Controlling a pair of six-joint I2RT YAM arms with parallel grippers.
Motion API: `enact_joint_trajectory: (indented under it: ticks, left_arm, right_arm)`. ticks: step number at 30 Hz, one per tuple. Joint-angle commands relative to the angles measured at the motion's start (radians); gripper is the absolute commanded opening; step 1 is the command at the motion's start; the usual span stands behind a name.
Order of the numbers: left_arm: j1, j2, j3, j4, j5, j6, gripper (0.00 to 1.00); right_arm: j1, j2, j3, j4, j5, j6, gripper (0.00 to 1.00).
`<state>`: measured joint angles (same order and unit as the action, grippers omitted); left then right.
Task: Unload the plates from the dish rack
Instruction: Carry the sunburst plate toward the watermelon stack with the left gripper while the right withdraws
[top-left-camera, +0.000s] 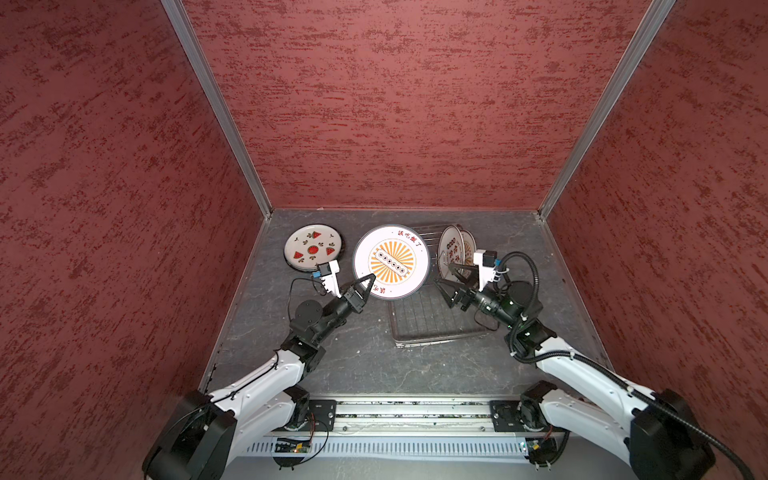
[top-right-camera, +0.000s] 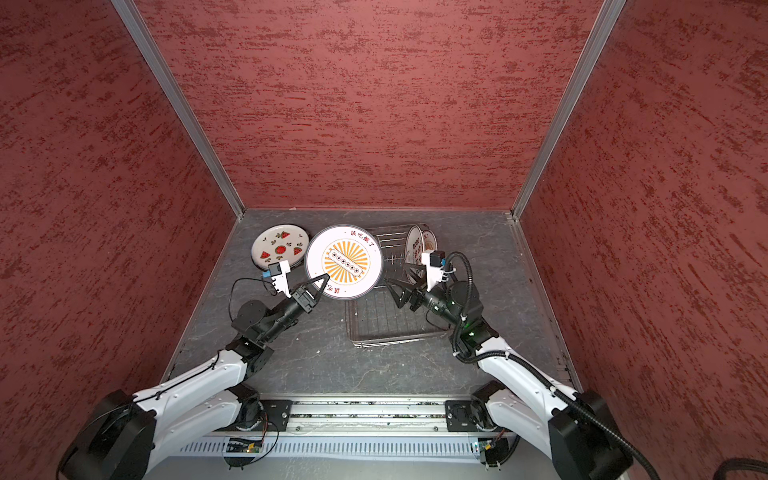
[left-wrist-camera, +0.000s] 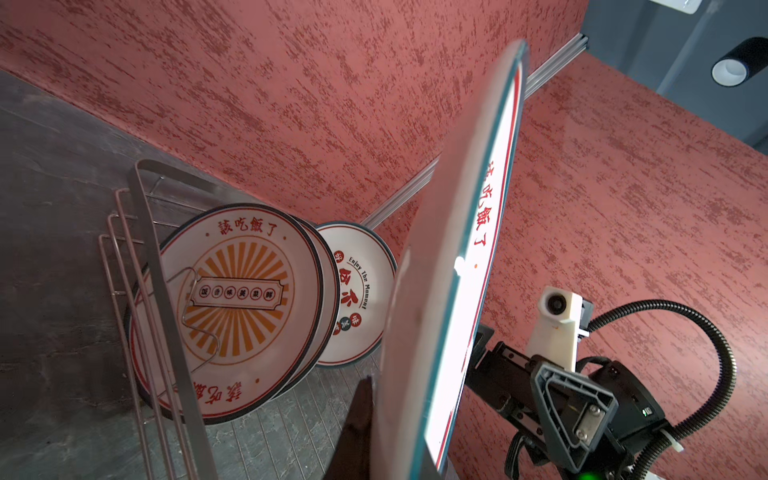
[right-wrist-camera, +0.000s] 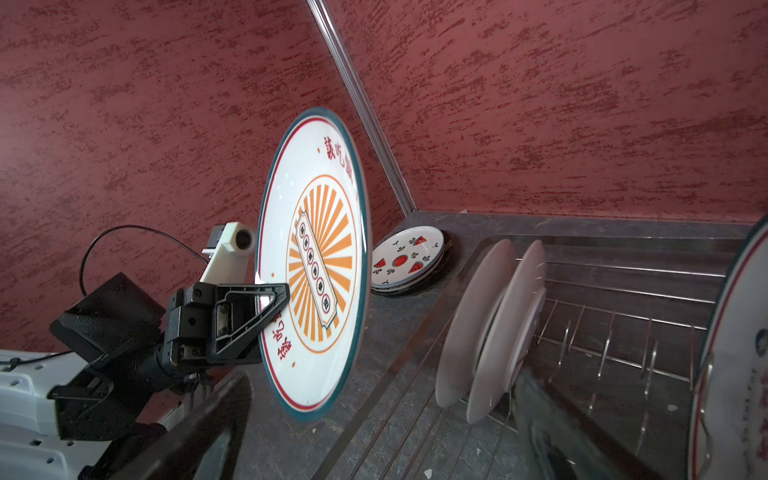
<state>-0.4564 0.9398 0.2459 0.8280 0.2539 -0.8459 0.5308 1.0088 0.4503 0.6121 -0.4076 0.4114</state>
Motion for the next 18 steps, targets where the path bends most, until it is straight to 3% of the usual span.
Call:
enact_joint_trajectory:
  ticks: [1,12,18]
  left_arm:
    - [0.040,-0.065,-0.013,-0.018,0.018,-0.026,0.00]
    - [0.251,-0.243,-0.090,-0.218,0.058,-0.128,0.00]
    - [0.330,-0.303,-0.123,-0.304,0.059,-0.154,0.00]
  right_arm:
    - [0.041,0.014,0.051,0.000,0.018,-0.071,0.99]
    - [0.197,0.157,0.175,-0.050,0.181,-0.185,0.99]
    - [0.245,0.269,0.257,-0.053,0.197,-0.215,0.99]
